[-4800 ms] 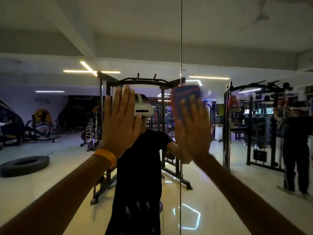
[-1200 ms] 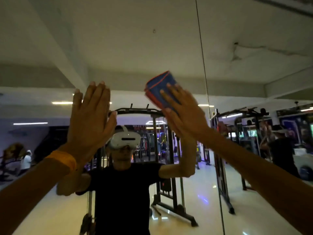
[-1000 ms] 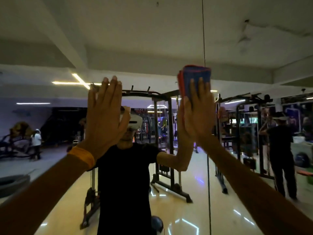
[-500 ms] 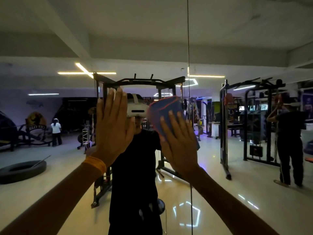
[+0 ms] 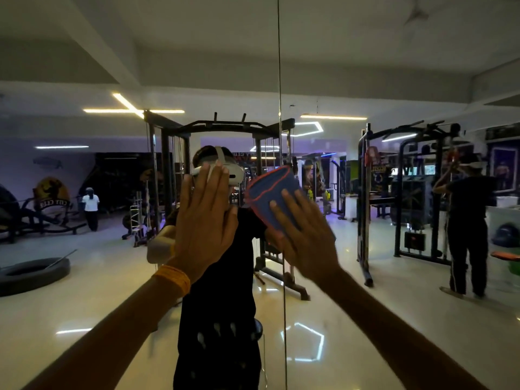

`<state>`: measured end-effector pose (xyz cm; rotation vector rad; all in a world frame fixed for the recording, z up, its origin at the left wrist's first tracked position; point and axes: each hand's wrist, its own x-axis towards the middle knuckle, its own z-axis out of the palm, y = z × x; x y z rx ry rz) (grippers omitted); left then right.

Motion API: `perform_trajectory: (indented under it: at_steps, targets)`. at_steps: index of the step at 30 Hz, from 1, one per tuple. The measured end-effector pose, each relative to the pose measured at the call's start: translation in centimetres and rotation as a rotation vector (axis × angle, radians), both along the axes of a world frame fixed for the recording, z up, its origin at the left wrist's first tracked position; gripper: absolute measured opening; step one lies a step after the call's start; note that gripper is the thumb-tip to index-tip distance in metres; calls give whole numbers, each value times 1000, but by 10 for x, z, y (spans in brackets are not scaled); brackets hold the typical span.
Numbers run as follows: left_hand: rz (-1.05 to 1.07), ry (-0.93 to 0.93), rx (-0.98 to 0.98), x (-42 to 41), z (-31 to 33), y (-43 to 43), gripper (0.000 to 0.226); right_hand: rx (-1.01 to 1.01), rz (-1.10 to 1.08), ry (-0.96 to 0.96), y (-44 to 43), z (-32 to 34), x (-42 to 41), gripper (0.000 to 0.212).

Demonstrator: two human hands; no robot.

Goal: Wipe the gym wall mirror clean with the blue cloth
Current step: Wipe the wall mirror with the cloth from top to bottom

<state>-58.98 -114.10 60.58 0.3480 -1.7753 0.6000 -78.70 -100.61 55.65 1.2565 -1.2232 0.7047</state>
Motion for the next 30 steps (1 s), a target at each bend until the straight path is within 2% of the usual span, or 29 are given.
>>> perform_trajectory:
  at_steps: [3,5,6,8,10,11,12,13,14,16,17,18,21,22,24,25,28,30]
  targets:
    - [0,15,-5,-7,9,9,68,-202,-25,-207,31,30,-61,59]
    - [7,13,-14,-16,13,14,68,-341,2,-427,32,38,-66,61]
    - [5,14,-16,-23,13,17,68,-387,14,-462,24,35,-59,60]
    - [1,16,-12,-35,12,21,68,-270,-15,-370,5,18,-35,59]
    - [17,-5,-3,-41,8,23,70,-38,-37,-108,6,4,-34,70]
    - [33,-12,-1,-42,7,23,70,5,-47,12,17,8,-48,70]
    - [50,-17,-3,-42,6,23,71,-18,-56,80,27,16,-66,64]
    - [62,-18,-9,-43,5,22,71,-83,-65,65,38,25,-83,56]
    - [72,-14,-14,-43,5,21,71,-185,-49,-46,49,35,-100,53]
    - [87,-5,-14,-45,4,19,72,-378,-5,-400,55,43,-107,59]
    - [91,-1,-12,-47,3,19,72,-419,-11,-473,48,37,-96,62]
    - [94,4,-12,-48,3,19,72,-388,-25,-445,36,24,-84,62]
    - [101,7,-10,-46,2,18,72,-28,-27,-91,20,-18,-54,62]
    - [106,0,-8,-45,2,17,72,21,-22,11,26,-17,-61,63]
    - [113,-24,-9,-43,4,17,73,-35,-26,105,38,0,-91,66]
    - [115,-35,-13,-41,5,16,73,-104,-16,48,47,13,-102,64]
    - [123,-43,-26,-37,7,15,73,-330,12,-362,60,43,-129,57]
    - [109,-32,-23,-37,10,18,72,-400,-1,-441,48,39,-113,55]
